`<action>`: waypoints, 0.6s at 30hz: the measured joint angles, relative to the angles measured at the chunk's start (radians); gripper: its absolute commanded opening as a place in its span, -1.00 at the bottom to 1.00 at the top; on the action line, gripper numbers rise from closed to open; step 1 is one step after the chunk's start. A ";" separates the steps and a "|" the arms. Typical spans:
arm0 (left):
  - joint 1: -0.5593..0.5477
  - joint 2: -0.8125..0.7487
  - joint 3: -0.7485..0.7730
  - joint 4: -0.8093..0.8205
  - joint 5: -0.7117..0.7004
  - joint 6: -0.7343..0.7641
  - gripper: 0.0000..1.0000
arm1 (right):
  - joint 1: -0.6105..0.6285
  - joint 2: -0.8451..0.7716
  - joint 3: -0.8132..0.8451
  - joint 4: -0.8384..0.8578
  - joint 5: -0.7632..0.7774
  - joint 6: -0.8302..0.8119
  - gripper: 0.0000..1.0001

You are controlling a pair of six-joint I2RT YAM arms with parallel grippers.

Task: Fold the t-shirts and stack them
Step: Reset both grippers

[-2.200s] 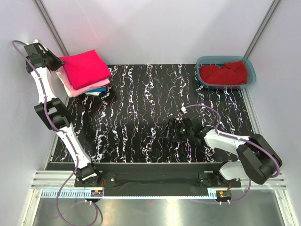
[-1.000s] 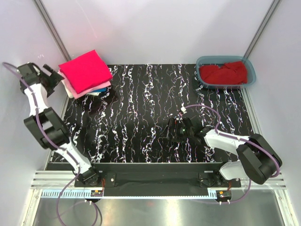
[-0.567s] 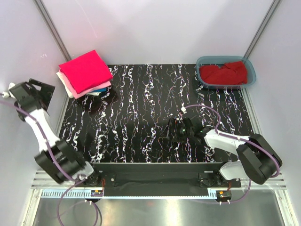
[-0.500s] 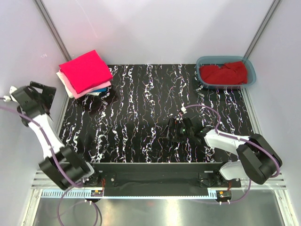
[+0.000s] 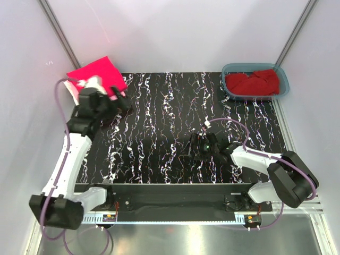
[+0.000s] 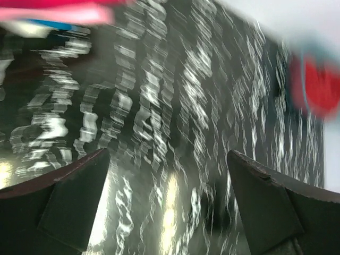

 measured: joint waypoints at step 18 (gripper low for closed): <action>-0.403 -0.256 -0.159 -0.280 -0.119 0.323 0.97 | 0.000 0.009 0.003 -0.004 0.000 0.000 0.99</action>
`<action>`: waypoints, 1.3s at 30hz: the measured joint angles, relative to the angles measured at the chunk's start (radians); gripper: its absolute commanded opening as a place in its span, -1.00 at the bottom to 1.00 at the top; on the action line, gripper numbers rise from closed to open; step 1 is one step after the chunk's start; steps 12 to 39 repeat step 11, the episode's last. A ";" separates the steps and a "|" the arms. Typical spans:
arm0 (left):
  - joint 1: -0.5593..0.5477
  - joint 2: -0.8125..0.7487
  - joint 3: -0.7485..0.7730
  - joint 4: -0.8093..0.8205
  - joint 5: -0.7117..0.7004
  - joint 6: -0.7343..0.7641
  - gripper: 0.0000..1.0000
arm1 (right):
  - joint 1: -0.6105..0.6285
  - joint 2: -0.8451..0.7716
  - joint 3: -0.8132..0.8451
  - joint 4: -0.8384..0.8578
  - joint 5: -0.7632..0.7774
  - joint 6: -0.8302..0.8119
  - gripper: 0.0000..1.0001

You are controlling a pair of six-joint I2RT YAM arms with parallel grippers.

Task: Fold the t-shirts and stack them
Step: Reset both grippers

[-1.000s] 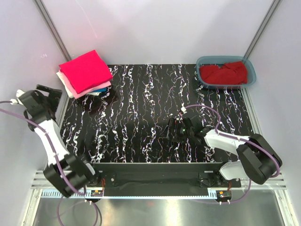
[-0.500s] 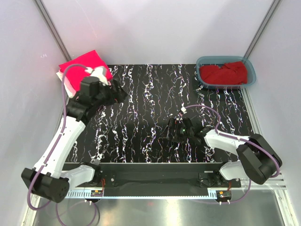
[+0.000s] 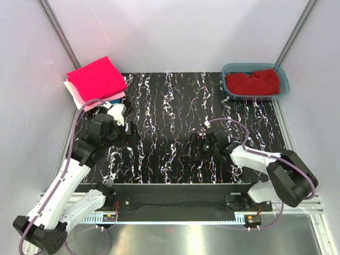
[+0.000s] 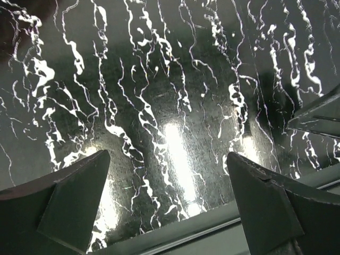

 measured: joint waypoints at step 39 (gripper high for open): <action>0.000 -0.199 -0.020 -0.012 -0.017 0.034 0.98 | -0.001 0.015 0.013 -0.018 0.000 0.001 0.99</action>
